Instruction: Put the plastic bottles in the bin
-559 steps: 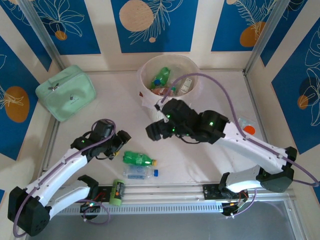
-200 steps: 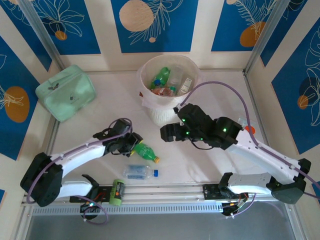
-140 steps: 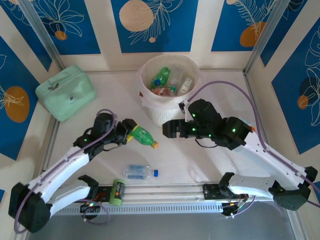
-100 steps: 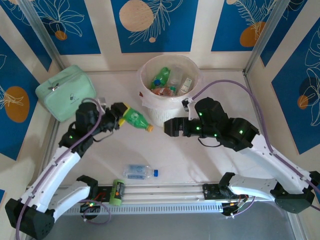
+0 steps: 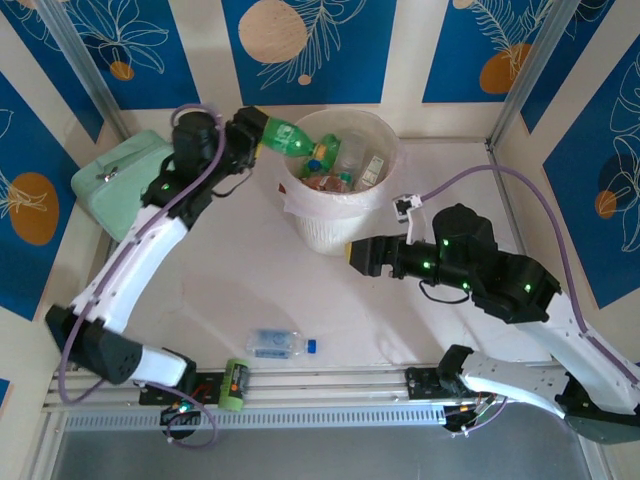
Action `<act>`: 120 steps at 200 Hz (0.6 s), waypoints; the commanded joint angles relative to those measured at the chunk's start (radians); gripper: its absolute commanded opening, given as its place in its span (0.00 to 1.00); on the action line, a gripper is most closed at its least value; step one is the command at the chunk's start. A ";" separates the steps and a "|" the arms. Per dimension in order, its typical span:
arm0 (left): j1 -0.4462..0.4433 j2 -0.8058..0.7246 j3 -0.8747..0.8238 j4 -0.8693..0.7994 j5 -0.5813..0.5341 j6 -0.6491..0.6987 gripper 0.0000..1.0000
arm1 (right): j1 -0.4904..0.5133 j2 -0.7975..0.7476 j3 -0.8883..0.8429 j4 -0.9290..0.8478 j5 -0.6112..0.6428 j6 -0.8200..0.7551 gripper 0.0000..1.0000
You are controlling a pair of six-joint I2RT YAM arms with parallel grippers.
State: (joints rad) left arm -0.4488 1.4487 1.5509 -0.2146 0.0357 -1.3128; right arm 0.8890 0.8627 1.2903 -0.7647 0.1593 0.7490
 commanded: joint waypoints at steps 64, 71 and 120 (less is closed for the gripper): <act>-0.056 0.303 0.426 -0.121 -0.152 0.094 0.36 | -0.014 -0.071 -0.019 -0.053 0.066 0.000 0.86; -0.052 0.343 0.523 -0.186 -0.139 0.166 0.36 | -0.019 -0.072 -0.019 -0.056 0.065 -0.003 0.86; -0.010 0.593 1.052 -0.622 0.030 0.408 0.32 | -0.059 -0.070 -0.034 -0.054 0.027 -0.004 0.86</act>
State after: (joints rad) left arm -0.4911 1.9965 2.5153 -0.6231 -0.0429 -1.0458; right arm 0.8471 0.7952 1.2758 -0.8097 0.2035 0.7517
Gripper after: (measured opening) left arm 0.569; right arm 0.855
